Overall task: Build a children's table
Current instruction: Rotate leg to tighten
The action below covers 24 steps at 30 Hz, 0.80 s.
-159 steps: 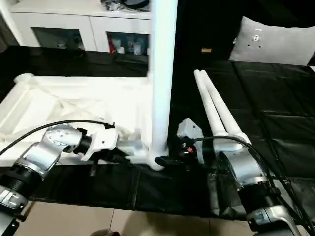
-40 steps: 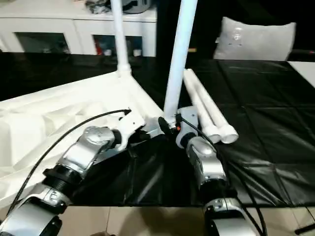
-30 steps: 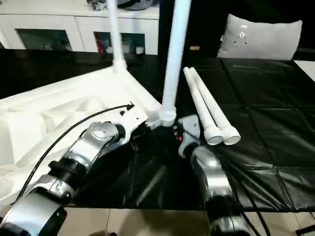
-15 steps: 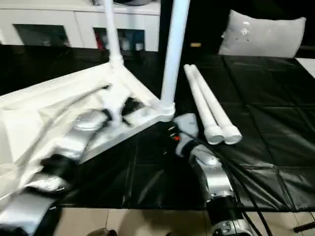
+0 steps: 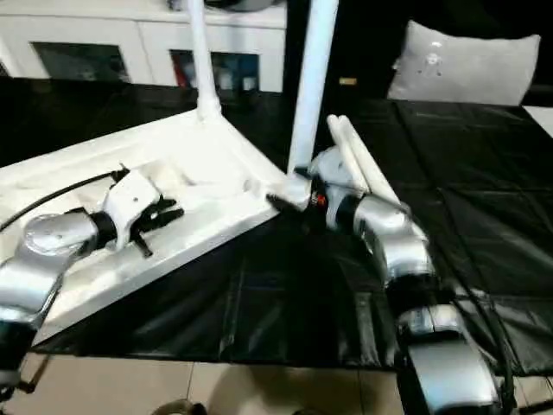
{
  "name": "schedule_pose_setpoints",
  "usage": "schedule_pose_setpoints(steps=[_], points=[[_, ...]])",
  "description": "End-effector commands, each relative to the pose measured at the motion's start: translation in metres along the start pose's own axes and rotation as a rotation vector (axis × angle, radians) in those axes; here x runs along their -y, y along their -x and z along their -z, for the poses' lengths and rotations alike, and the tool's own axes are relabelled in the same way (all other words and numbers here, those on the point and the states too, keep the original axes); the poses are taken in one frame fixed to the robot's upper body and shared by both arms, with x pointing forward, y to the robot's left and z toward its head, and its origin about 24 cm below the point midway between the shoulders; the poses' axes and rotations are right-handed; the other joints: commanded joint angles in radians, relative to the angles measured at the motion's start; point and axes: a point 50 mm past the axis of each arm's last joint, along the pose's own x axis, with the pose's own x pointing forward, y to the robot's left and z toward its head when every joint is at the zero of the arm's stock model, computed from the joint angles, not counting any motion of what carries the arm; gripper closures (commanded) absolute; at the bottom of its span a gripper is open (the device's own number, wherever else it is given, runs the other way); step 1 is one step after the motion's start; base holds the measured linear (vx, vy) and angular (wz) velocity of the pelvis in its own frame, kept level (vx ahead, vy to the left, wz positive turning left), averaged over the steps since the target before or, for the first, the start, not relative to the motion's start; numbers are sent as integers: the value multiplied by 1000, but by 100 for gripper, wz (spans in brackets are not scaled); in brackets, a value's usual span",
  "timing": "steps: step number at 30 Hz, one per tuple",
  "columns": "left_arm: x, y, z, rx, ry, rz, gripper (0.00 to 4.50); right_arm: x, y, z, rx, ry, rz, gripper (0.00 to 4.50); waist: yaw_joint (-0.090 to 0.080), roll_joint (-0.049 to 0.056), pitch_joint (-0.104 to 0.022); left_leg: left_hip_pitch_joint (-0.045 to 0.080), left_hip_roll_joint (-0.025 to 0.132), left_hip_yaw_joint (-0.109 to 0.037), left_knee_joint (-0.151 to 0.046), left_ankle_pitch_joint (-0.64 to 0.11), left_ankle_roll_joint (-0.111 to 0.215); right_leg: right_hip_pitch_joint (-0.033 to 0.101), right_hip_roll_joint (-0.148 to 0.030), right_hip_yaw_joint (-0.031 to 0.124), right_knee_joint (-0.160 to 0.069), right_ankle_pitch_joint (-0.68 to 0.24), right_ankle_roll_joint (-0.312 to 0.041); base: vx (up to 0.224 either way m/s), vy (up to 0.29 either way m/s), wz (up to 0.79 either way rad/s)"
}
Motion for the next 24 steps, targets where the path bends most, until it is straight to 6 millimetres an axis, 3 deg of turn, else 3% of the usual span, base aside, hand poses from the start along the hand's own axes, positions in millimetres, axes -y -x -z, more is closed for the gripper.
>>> schedule_pose_setpoints(steps=[1,4,5,6,9,10,15,16,17,20,21,24], points=[[1,2,-5,14,-10,19,359,11,4,-7,37,-15,56,0,-4,8,-66,26,42,-12,-63,-173,25,44,-72,41,-56,-50,-265,0,0,0],[-3,8,-4,-10,2,-26,359,21,-2,-11,61,-46,174,0,-6,7,-65,25,39,-11,-62,-177,20,45,-72,40,-57,-59,-265,0,0,0],[-7,10,-2,-35,11,-61,359,21,-4,-5,21,-31,217,0,-6,-7,-65,24,40,-10,-63,-171,17,45,-72,39,-56,-70,-264,0,0,0],[-11,13,1,-57,13,-98,359,19,-6,0,-5,-18,243,0,-4,-1,-64,25,37,-10,-62,-170,16,44,-72,40,-57,-88,-258,0,0,0],[-17,17,5,-90,15,-148,359,16,-8,4,-15,-21,241,0,-7,-2,-66,22,36,-10,-60,-155,17,46,-70,40,-56,-73,-246,0,0,0],[-27,24,12,-156,19,-233,359,3,-15,10,3,-61,173,0,-8,-1,-69,21,36,-9,-57,-152,27,46,-69,42,-52,-51,-245,0,0,0],[-41,34,22,-263,16,-349,359,-21,-25,20,9,-97,55,0,-13,0,-70,20,38,-13,-57,-122,55,48,-69,39,-48,-6,-252,0,0,0],[-46,38,25,-297,20,-390,359,-29,-28,24,-4,-99,20,0,-11,9,-70,23,38,-13,-57,-123,55,45,-69,38,-48,-10,-258,0,0,0],[-46,38,25,-297,20,-390,359,-29,-28,24,-4,-99,20,0,-11,7,-70,24,39,-12,-57,-130,54,44,-68,38,-50,-13,-259,0,0,0],[-62,54,38,-412,61,-533,397,-55,-33,44,-92,-130,-53,0,-9,10,-68,27,38,-13,-60,-153,39,43,-66,38,-51,-26,-255,0,0,0],[-66,59,40,-442,61,-562,397,-59,-33,48,-112,-134,-62,0,-9,18,-67,27,37,-15,-62,-168,30,42,-65,38,-54,-39,-249,0,0,0],[-72,68,46,-525,34,-614,426,-67,-35,53,-147,-136,-75,0,-6,17,-67,30,39,-17,-64,-199,9,41,-69,40,-58,-66,-248,0,0,0]])
